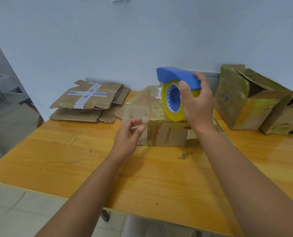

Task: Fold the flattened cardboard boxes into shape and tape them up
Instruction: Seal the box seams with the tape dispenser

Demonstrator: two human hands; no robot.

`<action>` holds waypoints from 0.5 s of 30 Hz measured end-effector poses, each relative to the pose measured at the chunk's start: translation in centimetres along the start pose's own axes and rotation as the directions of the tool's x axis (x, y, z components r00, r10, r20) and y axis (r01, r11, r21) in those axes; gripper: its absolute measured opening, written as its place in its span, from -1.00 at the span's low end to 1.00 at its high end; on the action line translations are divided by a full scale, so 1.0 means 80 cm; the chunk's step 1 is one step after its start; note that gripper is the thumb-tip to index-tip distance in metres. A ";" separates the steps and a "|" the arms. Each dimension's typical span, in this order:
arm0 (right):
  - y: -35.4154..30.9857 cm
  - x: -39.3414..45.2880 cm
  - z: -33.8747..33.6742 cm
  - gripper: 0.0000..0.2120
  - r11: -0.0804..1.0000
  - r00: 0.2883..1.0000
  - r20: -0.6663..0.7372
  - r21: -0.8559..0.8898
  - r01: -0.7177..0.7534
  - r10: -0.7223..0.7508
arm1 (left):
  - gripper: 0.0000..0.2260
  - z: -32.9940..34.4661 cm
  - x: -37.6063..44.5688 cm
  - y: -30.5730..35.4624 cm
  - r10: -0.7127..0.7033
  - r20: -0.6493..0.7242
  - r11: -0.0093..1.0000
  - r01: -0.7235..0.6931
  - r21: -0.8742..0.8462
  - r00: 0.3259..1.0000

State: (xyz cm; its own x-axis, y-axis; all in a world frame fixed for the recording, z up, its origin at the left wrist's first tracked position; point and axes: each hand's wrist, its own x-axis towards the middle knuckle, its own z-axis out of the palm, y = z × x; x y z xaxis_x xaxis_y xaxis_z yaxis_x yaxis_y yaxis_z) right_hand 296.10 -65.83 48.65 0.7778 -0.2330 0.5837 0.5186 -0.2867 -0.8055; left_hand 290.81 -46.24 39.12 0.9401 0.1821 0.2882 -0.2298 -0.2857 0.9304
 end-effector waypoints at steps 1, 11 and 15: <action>0.000 0.000 0.000 -0.46 1.000 1.000 -0.001 0.000 0.001 -0.001 | -0.85 0.003 -0.002 0.000 -0.002 0.002 1.000 0.002 0.005 1.000; 0.000 -0.003 -0.002 -0.47 1.000 1.000 0.005 0.004 0.018 -0.018 | -0.88 0.024 -0.004 0.013 -0.107 -0.101 0.994 0.103 -0.038 0.989; -0.002 -0.004 -0.001 -0.48 1.000 1.000 0.006 0.001 0.016 -0.016 | -0.91 0.033 -0.001 0.018 -0.150 -0.163 0.987 0.138 -0.082 0.975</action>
State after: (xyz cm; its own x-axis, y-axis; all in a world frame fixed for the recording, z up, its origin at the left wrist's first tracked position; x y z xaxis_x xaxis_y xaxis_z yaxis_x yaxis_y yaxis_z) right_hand 295.71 -65.74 48.61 0.7717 -0.2231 0.5956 0.5309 -0.2896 -0.7964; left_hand 291.08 -49.16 39.88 0.9102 0.3735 0.1787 -0.1179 -0.1798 0.9766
